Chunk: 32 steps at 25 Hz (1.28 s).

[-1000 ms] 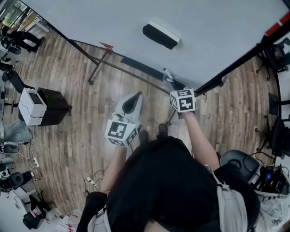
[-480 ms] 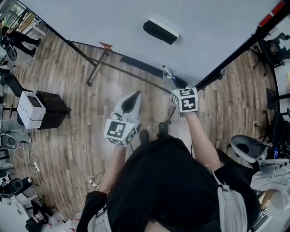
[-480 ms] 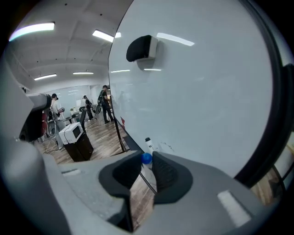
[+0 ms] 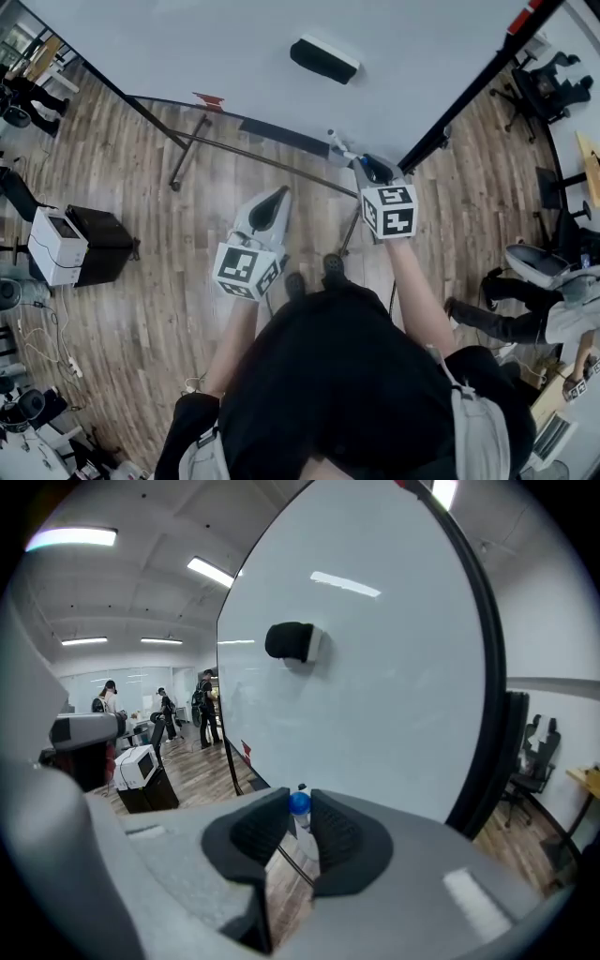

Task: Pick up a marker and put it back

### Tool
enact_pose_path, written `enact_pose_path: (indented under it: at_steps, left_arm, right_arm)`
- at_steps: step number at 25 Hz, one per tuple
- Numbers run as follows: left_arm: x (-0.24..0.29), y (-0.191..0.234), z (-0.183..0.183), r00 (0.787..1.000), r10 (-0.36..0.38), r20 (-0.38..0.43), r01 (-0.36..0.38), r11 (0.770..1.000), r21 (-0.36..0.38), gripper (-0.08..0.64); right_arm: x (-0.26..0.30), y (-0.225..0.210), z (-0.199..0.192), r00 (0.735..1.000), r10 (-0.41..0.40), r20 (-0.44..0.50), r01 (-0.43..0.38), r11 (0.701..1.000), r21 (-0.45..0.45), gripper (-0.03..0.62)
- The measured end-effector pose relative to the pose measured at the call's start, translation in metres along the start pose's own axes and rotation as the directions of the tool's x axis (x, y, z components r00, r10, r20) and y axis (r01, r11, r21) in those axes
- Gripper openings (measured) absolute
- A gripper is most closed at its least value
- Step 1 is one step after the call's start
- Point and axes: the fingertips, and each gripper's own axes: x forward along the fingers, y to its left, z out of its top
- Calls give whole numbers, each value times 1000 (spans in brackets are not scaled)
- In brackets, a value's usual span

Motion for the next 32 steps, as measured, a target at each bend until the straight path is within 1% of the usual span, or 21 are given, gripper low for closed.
enact_pose_path:
  at_steps: [8,19,25,32]
  left_arm:
    - [-2,-9,-2,997,-78,1,78,997,0,14]
    - [1,-7,2,991,-132,-3,132,991,17,12]
    - [4,-11,-2,988,-153,-19,153,988,19,14]
    - [7,-13,-1,985,-170,-24,170,985,22,13]
  right_arm:
    - [-43,19,15,997,-6,74,5,1000,17,74]
    - [-98,60,36,983,29,183,-33,999,20,74]
    - [-113,70,38,977,33,212,-39,999,24,74]
    - [-116,77,38,975,46,216,-52,998,24,74]
